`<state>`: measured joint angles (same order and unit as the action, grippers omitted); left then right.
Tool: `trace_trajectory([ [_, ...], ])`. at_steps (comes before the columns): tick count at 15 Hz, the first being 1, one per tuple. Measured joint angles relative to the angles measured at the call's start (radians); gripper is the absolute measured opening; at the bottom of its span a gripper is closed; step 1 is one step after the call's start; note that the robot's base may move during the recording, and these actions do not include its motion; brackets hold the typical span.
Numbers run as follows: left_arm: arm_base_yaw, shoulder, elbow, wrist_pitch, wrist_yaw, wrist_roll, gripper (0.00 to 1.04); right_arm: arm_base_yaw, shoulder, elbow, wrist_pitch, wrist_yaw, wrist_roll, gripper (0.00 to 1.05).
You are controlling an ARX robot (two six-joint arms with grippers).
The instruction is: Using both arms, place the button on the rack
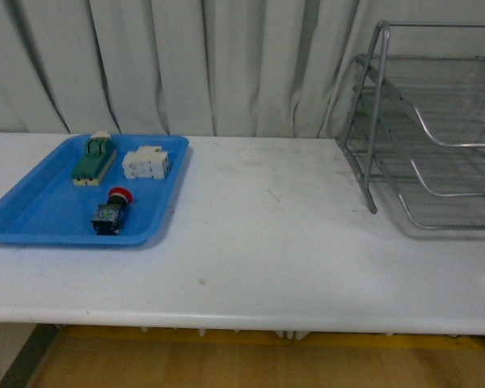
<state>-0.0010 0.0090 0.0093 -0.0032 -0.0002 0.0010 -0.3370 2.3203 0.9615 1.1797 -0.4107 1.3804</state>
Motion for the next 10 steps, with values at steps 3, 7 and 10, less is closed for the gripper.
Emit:
trace_trajectory([
  [3, 0.0, 0.0, 0.0, 0.0, 0.0, 0.0, 0.98, -0.029, -0.008, -0.089, 0.096, -0.018, 0.02, 0.04],
  [7, 0.0, 0.0, 0.0, 0.0, 0.0, 0.0, 0.98, -0.074, -0.057, -0.219, 0.113, -0.051, 0.02, 0.04],
  [10, 0.0, 0.0, 0.0, 0.0, 0.0, 0.0, 0.98, -0.111, -0.083, -0.302, 0.122, -0.079, 0.018, 0.04],
])
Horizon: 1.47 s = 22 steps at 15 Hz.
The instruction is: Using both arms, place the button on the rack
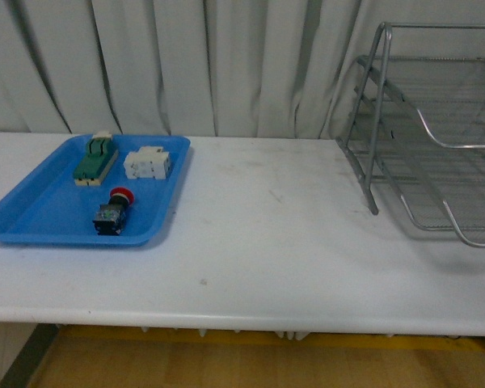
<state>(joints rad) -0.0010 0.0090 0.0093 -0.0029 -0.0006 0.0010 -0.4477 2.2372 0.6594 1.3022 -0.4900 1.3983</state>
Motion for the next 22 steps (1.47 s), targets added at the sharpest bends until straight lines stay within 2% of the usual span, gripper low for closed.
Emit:
trace_trajectory([
  [3, 0.0, 0.0, 0.0, 0.0, 0.0, 0.0, 0.98, -0.021, -0.017, -0.03, 0.0, -0.027, -0.008, 0.04],
  [4, 0.0, 0.0, 0.0, 0.0, 0.0, 0.0, 0.98, -0.052, -0.03, -0.048, -0.009, -0.007, -0.021, 0.27],
  [5, 0.0, 0.0, 0.0, 0.0, 0.0, 0.0, 0.98, -0.071, -0.041, -0.055, -0.015, 0.008, -0.02, 0.42],
  [11, 0.0, 0.0, 0.0, 0.0, 0.0, 0.0, 0.98, -0.075, -0.163, -0.119, -0.016, 0.019, -0.032, 0.96],
  [12, 0.0, 0.0, 0.0, 0.0, 0.0, 0.0, 0.98, -0.076, -0.194, -0.141, -0.016, 0.019, -0.039, 1.0],
  [13, 0.0, 0.0, 0.0, 0.0, 0.0, 0.0, 0.98, -0.076, -0.235, -0.169, -0.018, 0.018, -0.065, 0.97],
  [16, 0.0, 0.0, 0.0, 0.0, 0.0, 0.0, 0.98, -0.069, -0.505, -0.272, -0.053, 0.082, -0.359, 0.98],
  [18, 0.0, 0.0, 0.0, 0.0, 0.0, 0.0, 0.98, -0.079, -0.666, -0.277, -0.169, 0.08, -0.546, 0.98],
  [22, 0.0, 0.0, 0.0, 0.0, 0.0, 0.0, 0.98, -0.141, -0.967, -0.301, -0.245, 0.058, -0.821, 0.97],
])
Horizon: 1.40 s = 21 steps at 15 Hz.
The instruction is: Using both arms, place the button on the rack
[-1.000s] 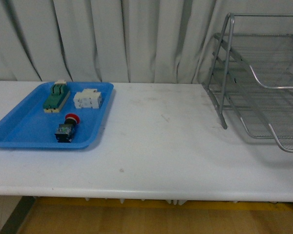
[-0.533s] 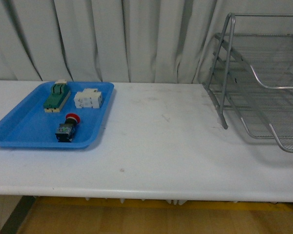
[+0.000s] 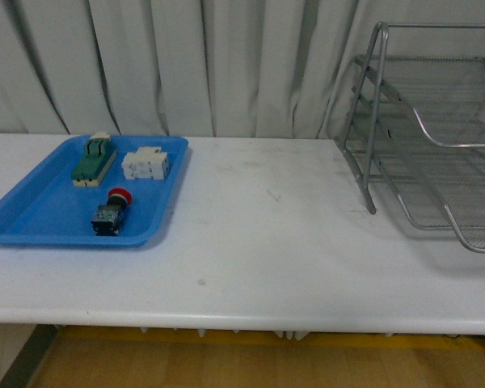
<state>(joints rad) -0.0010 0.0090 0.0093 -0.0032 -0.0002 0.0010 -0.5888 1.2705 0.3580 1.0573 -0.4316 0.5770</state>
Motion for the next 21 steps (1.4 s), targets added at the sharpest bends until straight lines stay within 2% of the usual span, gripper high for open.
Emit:
trace_trajectory([
  [1, 0.0, 0.0, 0.0, 0.0, 0.0, 0.0, 0.98, 0.085, -0.275, -0.051, -0.37, -0.063, -0.324, 0.73],
  [2, 0.0, 0.0, 0.0, 0.0, 0.0, 0.0, 0.98, 0.166, -0.409, -0.112, -0.481, -0.007, -0.444, 0.6],
  [3, 0.0, 0.0, 0.0, 0.0, 0.0, 0.0, 0.98, 0.224, -0.507, -0.156, -0.52, 0.051, -0.506, 0.47],
  [6, 0.0, 0.0, 0.0, 0.0, 0.0, 0.0, 0.98, 0.338, -0.651, -0.23, -0.573, 0.177, -0.559, 0.09],
  [7, 0.0, 0.0, 0.0, 0.0, 0.0, 0.0, 0.98, 0.368, -0.685, -0.246, -0.595, 0.205, -0.567, 0.02],
  [12, 0.0, 0.0, 0.0, 0.0, 0.0, 0.0, 0.98, 0.476, -0.85, -0.306, -0.695, 0.315, -0.57, 0.02],
  [13, 0.0, 0.0, 0.0, 0.0, 0.0, 0.0, 0.98, 0.549, -0.885, -0.311, -0.722, 0.404, -0.571, 0.02],
  [14, 0.0, 0.0, 0.0, 0.0, 0.0, 0.0, 0.98, 0.597, -0.916, -0.319, -0.739, 0.415, -0.572, 0.02],
  [15, 0.0, 0.0, 0.0, 0.0, 0.0, 0.0, 0.98, 0.593, -0.928, -0.336, -0.716, 0.43, -0.571, 0.02],
  [21, 0.0, 0.0, 0.0, 0.0, 0.0, 0.0, 0.98, 0.589, -1.061, -0.348, -0.847, 0.432, -0.572, 0.02],
])
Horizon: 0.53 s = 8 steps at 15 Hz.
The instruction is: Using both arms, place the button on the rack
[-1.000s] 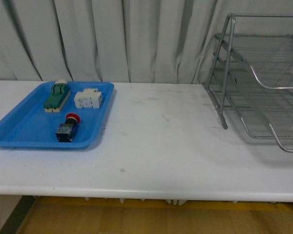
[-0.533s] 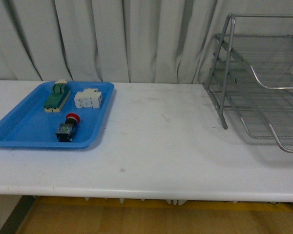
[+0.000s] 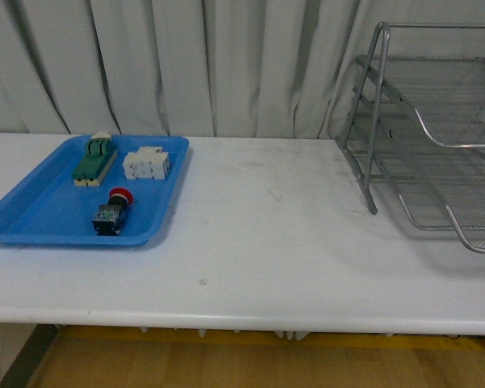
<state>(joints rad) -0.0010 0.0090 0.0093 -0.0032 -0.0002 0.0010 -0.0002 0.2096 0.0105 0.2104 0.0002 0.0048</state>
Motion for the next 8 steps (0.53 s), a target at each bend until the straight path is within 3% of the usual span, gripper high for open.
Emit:
trace_trajectory([
  [2, 0.0, 0.0, 0.0, 0.0, 0.0, 0.0, 0.98, 0.0, -0.033, 0.0, -0.032, 0.0, 0.0, 0.02],
  [4, 0.0, 0.0, 0.0, 0.0, -0.001, 0.0, 0.98, 0.0, -0.179, 0.001, -0.219, 0.0, -0.001, 0.02],
  [8, 0.0, 0.0, 0.0, 0.0, 0.0, 0.0, 0.98, 0.0, -0.206, 0.001, -0.215, 0.0, -0.002, 0.02],
])
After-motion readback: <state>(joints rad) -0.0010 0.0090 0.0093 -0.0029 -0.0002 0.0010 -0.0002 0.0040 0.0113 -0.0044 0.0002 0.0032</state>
